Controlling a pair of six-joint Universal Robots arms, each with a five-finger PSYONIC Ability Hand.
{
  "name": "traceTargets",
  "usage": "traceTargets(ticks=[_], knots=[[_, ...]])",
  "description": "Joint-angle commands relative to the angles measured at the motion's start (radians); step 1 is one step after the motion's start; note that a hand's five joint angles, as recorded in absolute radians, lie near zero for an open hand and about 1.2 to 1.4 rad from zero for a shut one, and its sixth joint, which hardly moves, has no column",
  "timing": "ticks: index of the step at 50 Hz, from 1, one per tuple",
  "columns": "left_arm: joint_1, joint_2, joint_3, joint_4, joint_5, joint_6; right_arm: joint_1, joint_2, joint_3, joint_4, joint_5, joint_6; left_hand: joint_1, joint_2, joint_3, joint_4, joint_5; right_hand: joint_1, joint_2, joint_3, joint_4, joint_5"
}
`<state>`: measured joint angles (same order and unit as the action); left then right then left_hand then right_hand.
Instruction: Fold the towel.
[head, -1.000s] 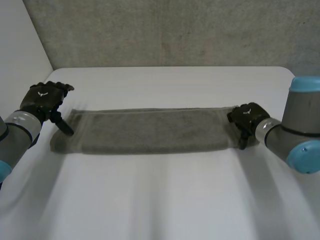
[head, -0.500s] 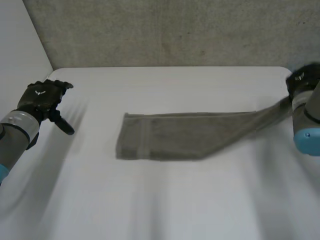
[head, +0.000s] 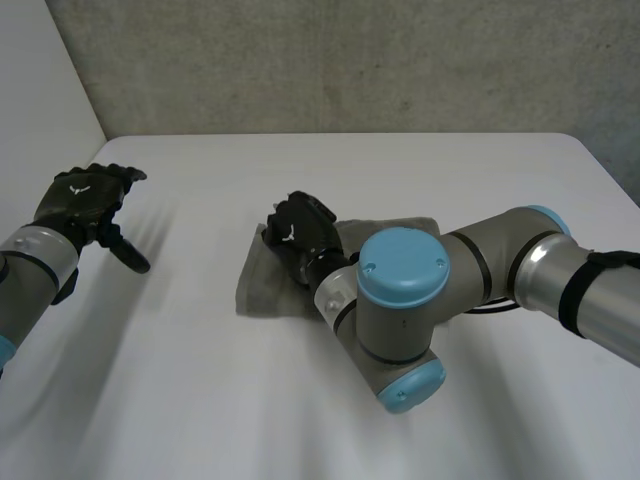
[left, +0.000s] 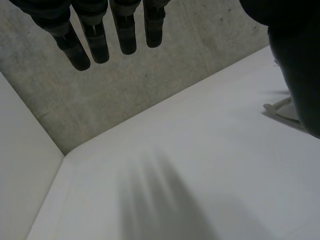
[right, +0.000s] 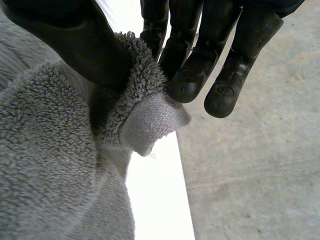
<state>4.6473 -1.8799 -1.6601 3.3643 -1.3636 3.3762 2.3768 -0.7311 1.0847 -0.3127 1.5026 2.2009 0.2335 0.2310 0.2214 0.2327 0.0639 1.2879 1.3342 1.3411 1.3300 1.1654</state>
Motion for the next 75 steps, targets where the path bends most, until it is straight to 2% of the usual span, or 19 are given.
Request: traceTargets(ticks=[1,8,10,15,17,18,19,20,27,37,40,48,54,56,57,59,64,70,75], knots=[[0.002,-0.010,0.003,0.001,0.001,0.000,0.004,0.033,-0.035,0.001,-0.041,0.008,-0.055,-0.053,-0.043,-0.054,-0.060,0.108,0.062,0.055,0.066,0.056],[0.002,-0.016,0.003,0.009,0.001,-0.004,0.022,0.073,-0.080,0.058,-0.097,0.045,-0.055,-0.053,-0.043,-0.054,-0.060,0.108,0.062,0.055,0.066,0.056],[0.001,-0.019,0.003,0.009,0.000,-0.009,0.022,0.078,-0.089,0.113,-0.189,0.074,-0.055,-0.053,-0.043,-0.054,-0.060,0.108,0.062,0.055,0.066,0.056],[-0.004,-0.019,0.003,0.009,0.000,-0.014,0.021,0.082,-0.133,0.149,-0.269,0.117,-0.055,-0.053,-0.043,-0.054,-0.060,0.108,0.062,0.055,0.066,0.056],[-0.005,-0.019,0.003,0.009,0.001,-0.014,0.021,0.082,-0.140,0.152,-0.260,0.122,-0.055,-0.053,-0.043,-0.054,-0.060,-0.040,-0.087,-0.093,-0.082,-0.092],[-0.008,-0.019,0.005,0.009,0.001,-0.014,0.015,0.076,-0.138,0.155,-0.243,0.126,-0.055,-0.053,-0.043,-0.054,-0.060,-0.735,-0.781,-0.788,-0.777,-0.787],[-0.008,-0.019,0.005,0.009,0.001,-0.014,0.015,0.076,-0.138,0.155,-0.243,0.126,-0.055,-0.053,-0.043,-0.054,-0.060,-0.742,-0.788,-0.795,-0.784,-0.794],[-0.012,-0.019,0.006,0.009,0.001,-0.014,0.010,0.067,-0.131,0.153,-0.223,0.128,-0.055,-0.053,-0.043,-0.054,-0.060,-1.113,-1.160,-1.167,-1.156,-1.165],[-0.030,-0.018,0.019,0.009,0.000,-0.021,-0.036,-0.021,-0.057,0.156,-0.142,0.157,-0.055,-0.053,-0.043,-0.054,-0.060,-1.113,-1.160,-1.167,-1.156,-1.165],[-0.159,-0.018,0.068,0.011,0.000,-0.113,-0.244,-0.279,0.222,0.158,-0.067,0.502,-0.052,-0.050,-0.040,-0.051,-0.057,-1.113,-1.160,-1.167,-1.156,-1.165],[-0.212,-0.021,0.082,0.011,0.000,-0.124,-0.281,-0.315,0.321,0.159,-0.062,0.525,-0.049,-0.047,-0.037,-0.049,-0.054,-1.113,-1.160,-1.167,-1.156,-1.165],[-0.301,-0.065,0.109,0.011,-0.006,-0.123,-0.321,-0.311,0.478,0.141,-0.064,0.458,-0.046,-0.044,-0.034,-0.046,-0.051,-0.907,-0.953,-0.960,-0.949,-0.959],[-0.308,-0.085,0.118,0.011,-0.011,-0.123,-0.335,-0.252,0.488,0.142,-0.061,0.392,-0.043,-0.041,-0.031,-0.043,-0.048,-0.783,-0.829,-0.836,-0.825,-0.835],[-0.308,-0.085,0.117,0.011,-0.012,-0.126,-0.337,-0.217,0.471,0.144,-0.045,0.349,-0.043,-0.041,-0.031,-0.043,-0.048,-0.413,-0.459,-0.466,-0.455,-0.465],[-0.308,-0.085,0.117,0.011,-0.012,-0.126,-0.337,-0.217,0.471,0.144,-0.045,0.349,-0.043,-0.041,-0.031,-0.043,-0.048,-0.410,-0.457,-0.463,-0.452,-0.462],[-0.303,-0.079,0.111,0.009,-0.012,-0.126,-0.332,-0.215,0.457,0.139,0.026,0.278,-0.043,-0.041,-0.031,-0.043,-0.048,0.086,0.040,0.033,0.044,0.034],[-0.297,-0.071,0.109,0.009,-0.011,-0.127,-0.321,-0.266,0.402,0.126,0.152,0.182,-0.046,-0.044,-0.034,-0.046,-0.051,0.108,0.062,0.055,0.066,0.056],[-0.295,-0.068,0.126,0.007,-0.014,-0.127,-0.258,-0.306,0.299,0.106,0.150,0.158,-0.046,-0.044,-0.034,-0.046,-0.051,0.108,0.062,0.055,0.066,0.056],[-0.294,-0.042,0.144,0.004,-0.017,-0.129,-0.084,-0.223,0.112,0.138,0.116,0.131,-0.046,-0.044,-0.034,-0.046,-0.051,0.108,0.062,0.055,0.066,0.056]])
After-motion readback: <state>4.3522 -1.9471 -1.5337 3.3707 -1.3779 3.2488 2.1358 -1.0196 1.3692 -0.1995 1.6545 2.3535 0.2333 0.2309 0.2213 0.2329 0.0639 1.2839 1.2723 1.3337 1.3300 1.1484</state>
